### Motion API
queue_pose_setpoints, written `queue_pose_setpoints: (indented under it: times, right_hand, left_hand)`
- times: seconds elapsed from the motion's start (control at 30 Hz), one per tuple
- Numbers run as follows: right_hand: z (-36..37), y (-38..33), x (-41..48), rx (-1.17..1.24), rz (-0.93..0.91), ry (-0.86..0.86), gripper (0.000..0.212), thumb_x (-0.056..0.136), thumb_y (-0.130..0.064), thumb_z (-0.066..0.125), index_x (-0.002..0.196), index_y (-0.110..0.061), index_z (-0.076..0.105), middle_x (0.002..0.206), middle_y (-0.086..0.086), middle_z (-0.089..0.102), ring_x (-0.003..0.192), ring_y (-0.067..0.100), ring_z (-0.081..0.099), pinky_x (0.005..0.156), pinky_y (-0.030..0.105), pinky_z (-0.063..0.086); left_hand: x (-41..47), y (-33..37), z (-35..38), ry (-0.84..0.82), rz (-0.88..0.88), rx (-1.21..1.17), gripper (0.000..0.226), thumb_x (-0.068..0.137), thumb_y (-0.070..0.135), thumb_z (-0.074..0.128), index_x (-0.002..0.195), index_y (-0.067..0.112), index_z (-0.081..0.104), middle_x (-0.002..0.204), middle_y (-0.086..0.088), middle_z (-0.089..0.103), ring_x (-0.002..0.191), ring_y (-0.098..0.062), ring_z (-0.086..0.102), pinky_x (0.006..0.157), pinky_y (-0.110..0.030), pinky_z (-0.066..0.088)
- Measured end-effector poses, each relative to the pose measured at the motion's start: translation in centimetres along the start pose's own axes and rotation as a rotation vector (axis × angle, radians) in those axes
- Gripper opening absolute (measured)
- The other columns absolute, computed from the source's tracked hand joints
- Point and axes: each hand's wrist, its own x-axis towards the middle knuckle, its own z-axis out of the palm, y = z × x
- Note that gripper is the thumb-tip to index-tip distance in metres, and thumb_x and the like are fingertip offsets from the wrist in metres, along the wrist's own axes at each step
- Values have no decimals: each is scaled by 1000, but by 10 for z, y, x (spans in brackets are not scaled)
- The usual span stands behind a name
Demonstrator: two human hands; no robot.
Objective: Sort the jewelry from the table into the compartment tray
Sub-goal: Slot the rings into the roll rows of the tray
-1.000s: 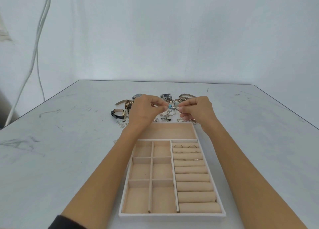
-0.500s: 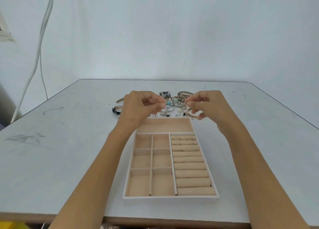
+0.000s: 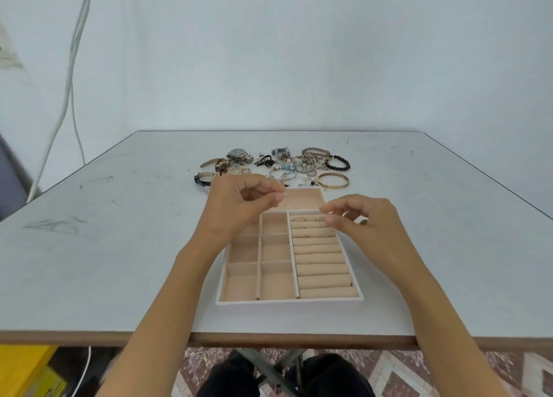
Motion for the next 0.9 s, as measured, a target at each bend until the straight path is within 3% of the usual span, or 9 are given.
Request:
queue_pose_setpoints:
  times: [0.23,0.9]
  right_hand:
    - [-1,7,-12,-52,-27,8,14,81,-11,71,77,-24,73,76,-14,67,66,3,50,60,8,37]
    - [1,5,-14,-142,-63,-16,25,73,-13,78,68,-36,72,75,-16,63,62,10,42,61,23,33]
  left_hand:
    - [-6,0,2,-17,11,-12,13,75,6,77,84,16,76,75,-3,74,71,-16,68,75,-29,56]
    - [-7,0,2,-28,17,9,14,77,3,75,85,14,75,72,-3,73,70,-16,69,72,-23,56]
